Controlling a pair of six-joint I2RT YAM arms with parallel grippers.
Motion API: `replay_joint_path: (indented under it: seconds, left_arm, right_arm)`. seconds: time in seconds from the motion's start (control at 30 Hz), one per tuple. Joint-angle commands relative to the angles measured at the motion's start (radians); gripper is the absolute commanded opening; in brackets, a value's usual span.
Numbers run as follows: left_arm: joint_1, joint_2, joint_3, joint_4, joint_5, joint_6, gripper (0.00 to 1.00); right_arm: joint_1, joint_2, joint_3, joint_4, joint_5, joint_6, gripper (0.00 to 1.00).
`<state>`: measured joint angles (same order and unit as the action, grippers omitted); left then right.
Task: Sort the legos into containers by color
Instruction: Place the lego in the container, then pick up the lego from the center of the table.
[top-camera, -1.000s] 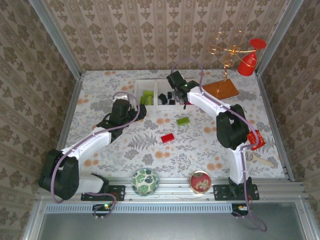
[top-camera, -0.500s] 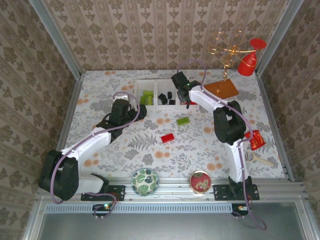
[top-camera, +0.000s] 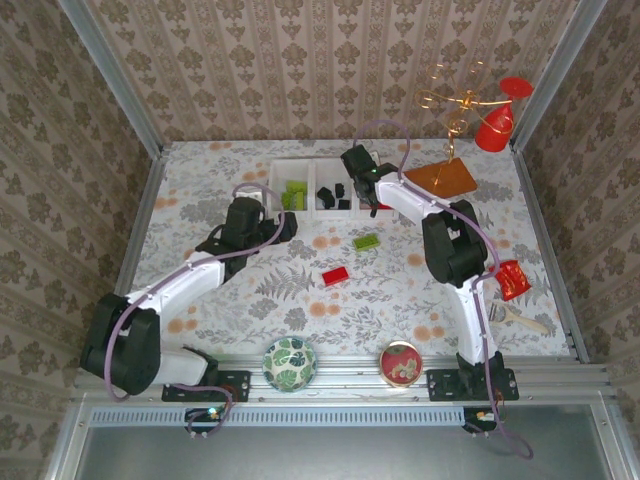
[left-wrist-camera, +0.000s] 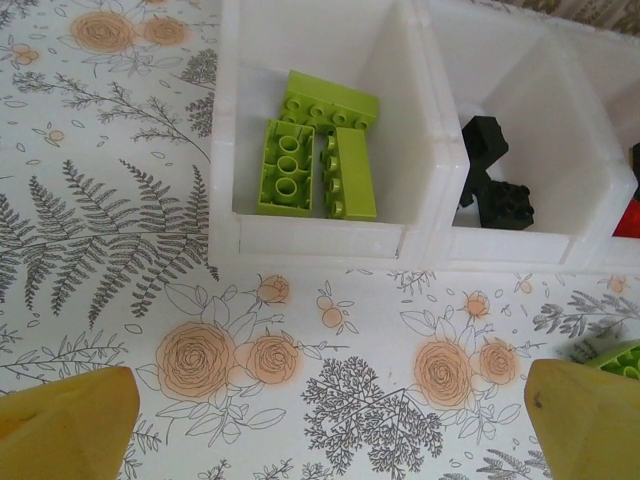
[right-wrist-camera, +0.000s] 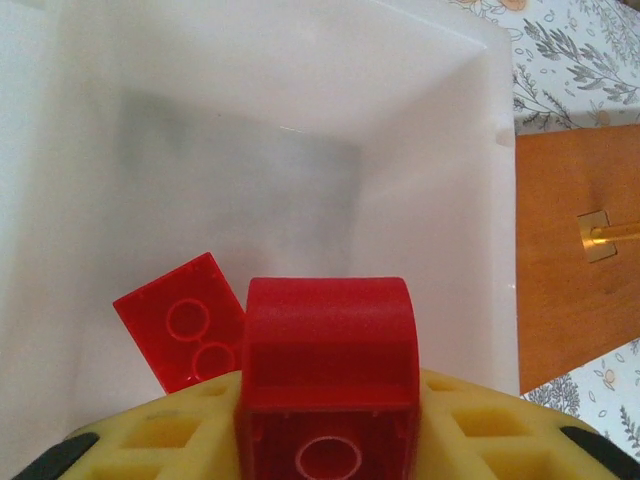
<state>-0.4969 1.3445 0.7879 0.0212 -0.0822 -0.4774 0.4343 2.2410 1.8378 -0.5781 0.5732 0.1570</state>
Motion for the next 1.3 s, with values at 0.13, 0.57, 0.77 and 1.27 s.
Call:
replay_joint_path:
  seconds: [0.13,0.57,0.77,1.27]
  left_arm:
    - [-0.038,0.041,0.062,-0.023,0.039,0.091,1.0]
    - [-0.102,0.119,0.11,0.021,0.137,0.2,1.0]
    - [-0.155,0.187,0.166,0.007,0.172,0.282,1.0]
    - [-0.247,0.413,0.349,-0.063,0.203,0.366,0.84]
  right_arm:
    - [-0.005,-0.013,0.015,-0.011,0.033,0.02,0.53]
    - [0.055,-0.218,-0.193,0.016,0.037,0.072,0.65]
    - [0.098,-0.344,-0.322,-0.001,0.043,0.129,0.67]
    - [0.111,-0.714,-0.67,-0.144,0.137,0.372,0.84]
